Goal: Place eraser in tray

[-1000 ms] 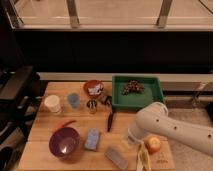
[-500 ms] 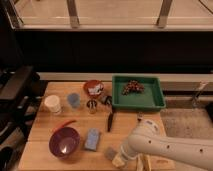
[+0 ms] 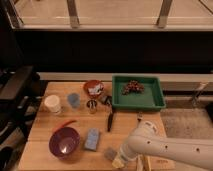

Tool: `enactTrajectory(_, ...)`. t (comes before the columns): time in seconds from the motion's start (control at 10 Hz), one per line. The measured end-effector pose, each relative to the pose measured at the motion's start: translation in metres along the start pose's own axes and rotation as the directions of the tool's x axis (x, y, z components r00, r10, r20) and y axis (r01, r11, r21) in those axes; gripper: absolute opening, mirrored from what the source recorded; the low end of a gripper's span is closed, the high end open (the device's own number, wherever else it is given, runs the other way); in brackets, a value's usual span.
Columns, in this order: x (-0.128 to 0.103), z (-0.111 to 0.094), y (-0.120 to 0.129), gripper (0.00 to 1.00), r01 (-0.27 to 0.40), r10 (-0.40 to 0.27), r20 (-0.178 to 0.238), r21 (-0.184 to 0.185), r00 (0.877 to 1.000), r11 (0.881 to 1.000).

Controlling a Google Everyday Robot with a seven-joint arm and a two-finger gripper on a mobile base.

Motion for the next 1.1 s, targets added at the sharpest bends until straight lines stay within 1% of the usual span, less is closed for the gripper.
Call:
enactTrajectory(0.2, 0.0, 0.007, 0.0, 0.52, 0.0, 0.0, -0.009, -0.008, 1.0, 1.0)
enactTrajectory(0.3, 0.0, 0.01, 0.0, 0.55, -0.001, 0.0, -0.011, -0.012, 1.0, 1.0)
enactTrajectory(0.4, 0.0, 0.011, -0.001, 0.51, -0.004, 0.003, -0.01, -0.015, 1.0, 1.0)
enactTrajectory(0.6, -0.002, 0.007, -0.003, 0.34, -0.007, 0.007, -0.005, -0.013, 1.0, 1.0)
enactTrajectory(0.7, -0.005, -0.003, -0.005, 0.22, -0.014, 0.014, 0.003, -0.005, 1.0, 1.0)
enactTrajectory(0.8, -0.008, -0.015, -0.01, 0.12, -0.022, 0.022, 0.009, 0.003, 1.0, 1.0)
enactTrajectory(0.9, -0.011, -0.027, -0.015, 0.05, -0.032, 0.032, 0.016, 0.01, 0.999, 0.999)
enactTrajectory(1.0, -0.015, -0.044, -0.029, 0.0, -0.049, 0.048, 0.022, 0.025, 0.999, 0.998)
enactTrajectory(1.1, -0.018, -0.054, -0.042, 0.0, -0.065, 0.064, 0.025, 0.036, 0.998, 0.997)
